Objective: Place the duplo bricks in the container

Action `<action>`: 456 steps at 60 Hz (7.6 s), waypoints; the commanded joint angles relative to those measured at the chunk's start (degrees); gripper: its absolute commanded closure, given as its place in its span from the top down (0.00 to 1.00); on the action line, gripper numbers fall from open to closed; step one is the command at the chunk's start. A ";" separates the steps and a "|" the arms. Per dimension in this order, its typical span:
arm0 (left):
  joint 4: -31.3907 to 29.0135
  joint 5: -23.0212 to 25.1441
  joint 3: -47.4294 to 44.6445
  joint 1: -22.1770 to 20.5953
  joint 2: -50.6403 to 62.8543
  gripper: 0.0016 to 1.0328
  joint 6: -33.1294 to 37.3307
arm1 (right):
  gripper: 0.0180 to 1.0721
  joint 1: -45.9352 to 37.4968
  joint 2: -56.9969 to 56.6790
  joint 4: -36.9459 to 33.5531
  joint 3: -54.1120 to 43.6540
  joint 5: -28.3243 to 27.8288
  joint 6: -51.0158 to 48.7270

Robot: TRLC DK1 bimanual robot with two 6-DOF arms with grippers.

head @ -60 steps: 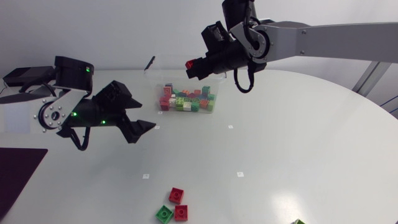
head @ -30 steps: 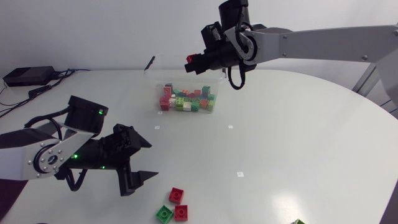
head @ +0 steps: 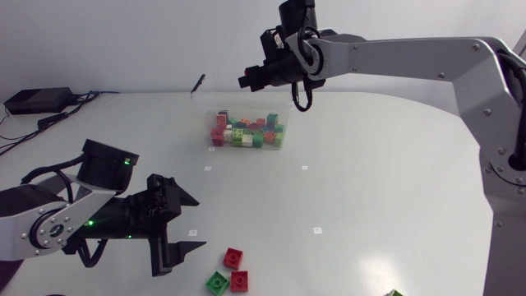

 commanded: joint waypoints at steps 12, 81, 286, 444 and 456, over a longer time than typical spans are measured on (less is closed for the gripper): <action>-6.36 0.46 -2.50 -2.98 -3.28 0.96 4.46 | 0.96 0.00 1.94 -5.29 5.25 1.52 2.26; -8.38 1.51 2.16 -13.44 17.55 0.96 18.70 | 0.96 7.12 -25.13 -17.16 -34.57 2.66 -6.53; 11.14 7.23 -5.31 24.00 -15.05 0.22 -8.81 | 0.49 29.00 0.63 -41.85 -21.56 -2.79 19.14; 8.67 1.16 28.44 9.67 18.70 0.96 -8.37 | 0.32 -0.88 -5.35 -30.08 6.39 -0.07 11.93; 6.74 1.51 18.60 4.93 13.51 0.96 -1.69 | 0.32 -1.32 -2.19 -29.11 10.08 0.02 12.02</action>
